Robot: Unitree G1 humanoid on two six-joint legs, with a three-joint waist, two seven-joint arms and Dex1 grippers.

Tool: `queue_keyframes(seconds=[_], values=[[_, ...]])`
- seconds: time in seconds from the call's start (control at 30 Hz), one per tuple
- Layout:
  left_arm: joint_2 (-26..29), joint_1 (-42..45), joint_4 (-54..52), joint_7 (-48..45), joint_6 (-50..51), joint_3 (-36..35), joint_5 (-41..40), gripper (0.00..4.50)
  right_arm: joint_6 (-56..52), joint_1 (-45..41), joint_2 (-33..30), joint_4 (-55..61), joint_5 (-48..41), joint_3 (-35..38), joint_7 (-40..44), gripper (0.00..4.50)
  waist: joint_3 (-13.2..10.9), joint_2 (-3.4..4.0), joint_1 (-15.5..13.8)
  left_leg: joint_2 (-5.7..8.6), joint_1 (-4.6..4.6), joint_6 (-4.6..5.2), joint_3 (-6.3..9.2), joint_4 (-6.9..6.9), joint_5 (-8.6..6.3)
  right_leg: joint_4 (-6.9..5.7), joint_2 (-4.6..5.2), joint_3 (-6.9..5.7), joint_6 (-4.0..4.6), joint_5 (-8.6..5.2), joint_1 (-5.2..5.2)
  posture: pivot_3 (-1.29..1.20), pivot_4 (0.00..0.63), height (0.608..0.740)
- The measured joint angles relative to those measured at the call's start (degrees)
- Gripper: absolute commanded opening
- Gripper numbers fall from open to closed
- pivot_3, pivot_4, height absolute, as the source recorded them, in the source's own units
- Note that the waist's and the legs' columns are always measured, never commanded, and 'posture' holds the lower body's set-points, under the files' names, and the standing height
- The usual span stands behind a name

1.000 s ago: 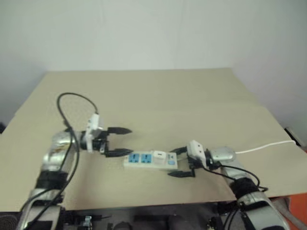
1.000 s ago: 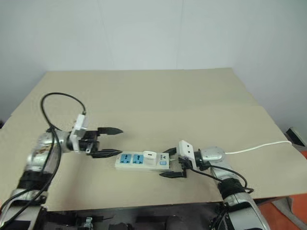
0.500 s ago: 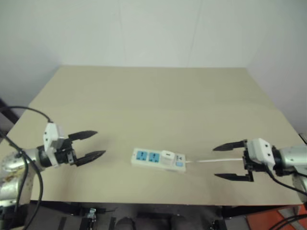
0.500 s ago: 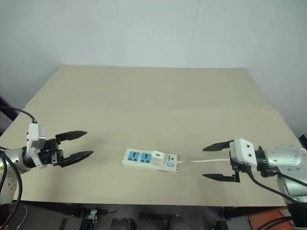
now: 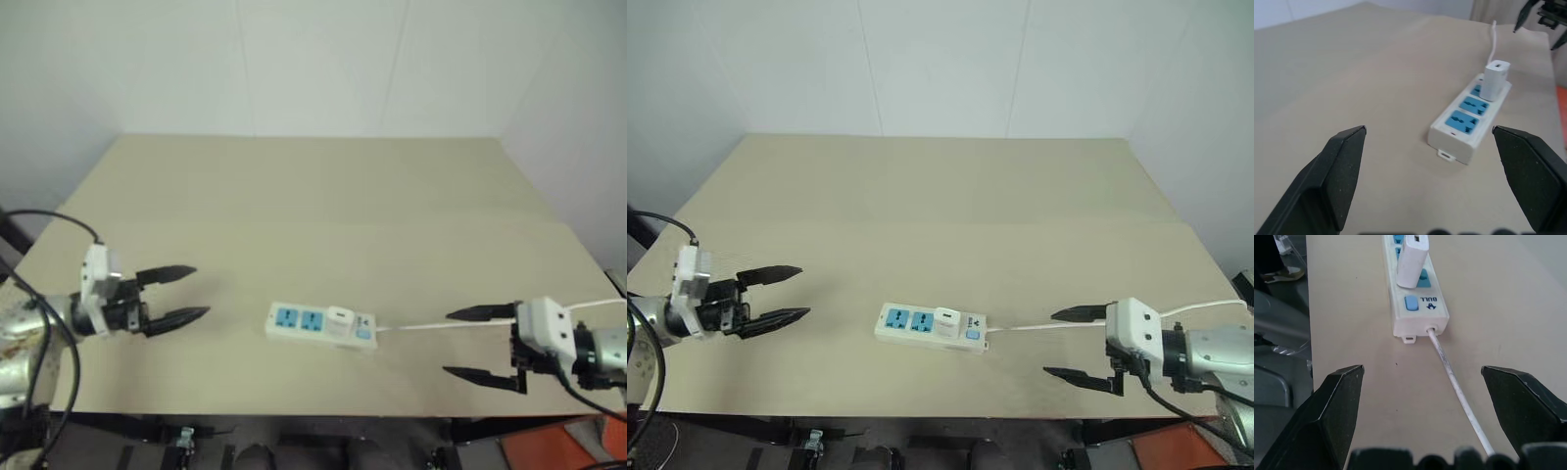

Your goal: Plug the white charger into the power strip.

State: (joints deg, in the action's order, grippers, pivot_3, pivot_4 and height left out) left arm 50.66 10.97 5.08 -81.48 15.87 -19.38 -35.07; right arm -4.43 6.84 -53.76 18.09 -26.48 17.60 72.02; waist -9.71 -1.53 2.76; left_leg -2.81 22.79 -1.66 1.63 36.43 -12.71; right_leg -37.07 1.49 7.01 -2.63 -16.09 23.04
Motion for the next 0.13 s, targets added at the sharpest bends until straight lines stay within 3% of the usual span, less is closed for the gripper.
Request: queue_keyframes(seconds=[0.13], values=[[3.68, -0.03, 0.90, -3.99, 0.93, -0.07, -0.90, 4.50, -2.09, 0.35, 0.07, 2.97, -1.72, 0.14, -1.36, 4.48, 0.00, 0.00, -0.12, 0.00, 0.01, 0.00, 0.00, 0.01, 0.00, 0.00, 0.00, -0.01, 0.00, 0.00, 0.00, 0.00, 0.150, 0.740]])
